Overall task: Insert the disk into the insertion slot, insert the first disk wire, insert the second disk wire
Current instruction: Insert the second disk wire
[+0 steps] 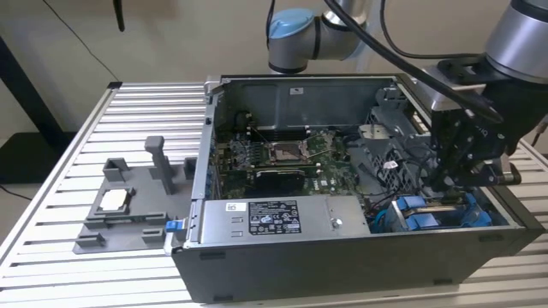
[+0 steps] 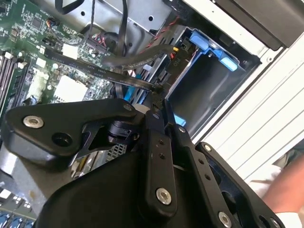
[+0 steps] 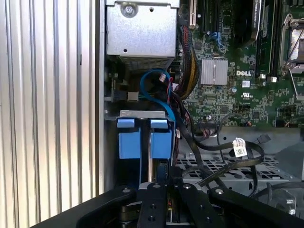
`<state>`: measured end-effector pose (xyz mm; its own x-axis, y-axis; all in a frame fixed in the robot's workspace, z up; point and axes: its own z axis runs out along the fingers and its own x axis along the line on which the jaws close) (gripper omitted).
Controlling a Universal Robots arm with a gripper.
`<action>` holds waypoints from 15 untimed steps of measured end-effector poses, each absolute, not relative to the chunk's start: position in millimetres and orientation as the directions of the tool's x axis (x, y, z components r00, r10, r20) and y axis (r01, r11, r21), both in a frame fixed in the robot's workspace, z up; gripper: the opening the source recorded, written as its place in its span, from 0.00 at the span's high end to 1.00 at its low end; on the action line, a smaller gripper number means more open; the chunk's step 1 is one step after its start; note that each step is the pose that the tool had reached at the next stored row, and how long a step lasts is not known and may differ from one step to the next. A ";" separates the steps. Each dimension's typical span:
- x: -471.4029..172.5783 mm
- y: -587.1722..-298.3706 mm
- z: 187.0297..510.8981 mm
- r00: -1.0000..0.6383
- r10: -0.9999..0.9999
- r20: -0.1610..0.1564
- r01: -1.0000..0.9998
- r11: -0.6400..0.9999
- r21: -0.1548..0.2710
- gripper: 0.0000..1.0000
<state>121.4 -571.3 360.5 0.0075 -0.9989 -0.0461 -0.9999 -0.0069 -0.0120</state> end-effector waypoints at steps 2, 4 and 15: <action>123.4 -571.3 359.9 0.007 -0.999 -0.047 -1.000 -0.007 -0.009 0.84; 123.4 -571.3 359.9 0.007 -0.999 -0.047 -1.000 -0.007 -0.009 0.84; 124.2 -571.4 353.2 -0.009 -0.999 -0.047 -1.000 0.009 -0.009 0.84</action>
